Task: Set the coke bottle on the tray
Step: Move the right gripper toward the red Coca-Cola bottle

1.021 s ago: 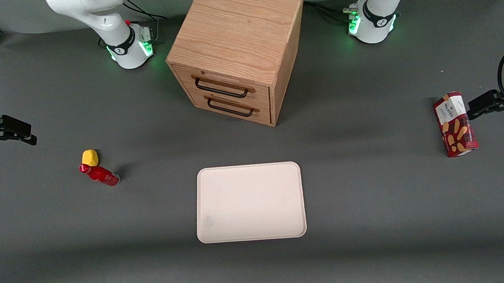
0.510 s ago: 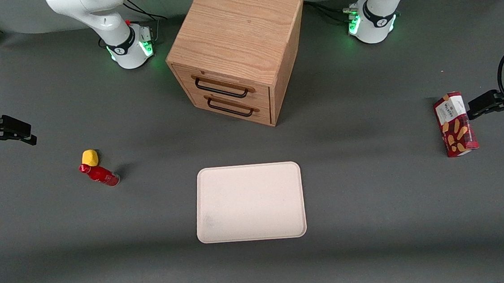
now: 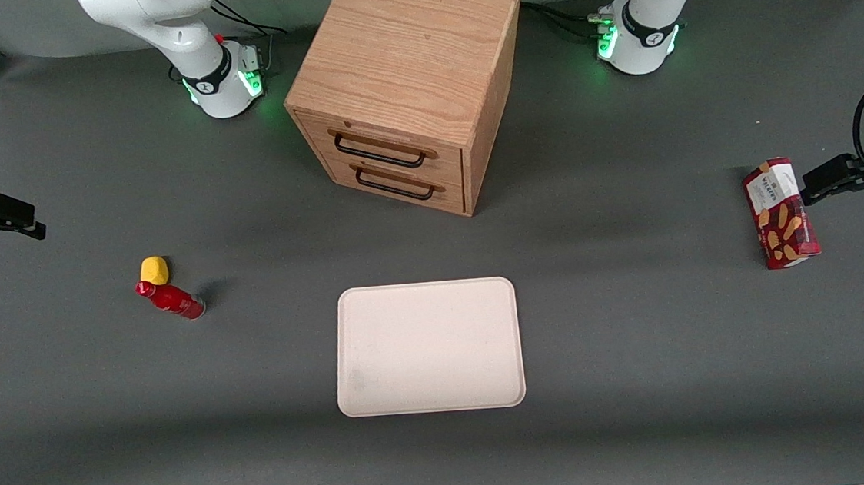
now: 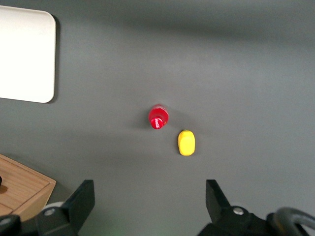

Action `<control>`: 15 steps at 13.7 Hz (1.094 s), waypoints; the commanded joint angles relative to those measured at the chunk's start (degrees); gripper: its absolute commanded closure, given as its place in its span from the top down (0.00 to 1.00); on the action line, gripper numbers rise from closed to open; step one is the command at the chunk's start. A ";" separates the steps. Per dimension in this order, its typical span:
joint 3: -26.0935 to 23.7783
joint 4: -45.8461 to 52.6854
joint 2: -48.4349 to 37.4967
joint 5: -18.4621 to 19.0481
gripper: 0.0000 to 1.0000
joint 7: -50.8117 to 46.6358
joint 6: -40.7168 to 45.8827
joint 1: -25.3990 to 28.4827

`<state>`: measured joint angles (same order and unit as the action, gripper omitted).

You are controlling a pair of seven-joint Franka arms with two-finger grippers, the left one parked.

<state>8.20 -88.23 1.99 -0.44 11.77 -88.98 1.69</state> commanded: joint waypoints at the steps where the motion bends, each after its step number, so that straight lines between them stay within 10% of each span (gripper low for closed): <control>1: 0.41 -6.15 -4.97 0.88 1.00 1.76 -1.89 0.33; 15: 0.23 -26.54 -3.14 1.76 1.00 1.15 -27.63 0.51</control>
<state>8.49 -110.76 -0.97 0.63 12.33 -111.84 2.07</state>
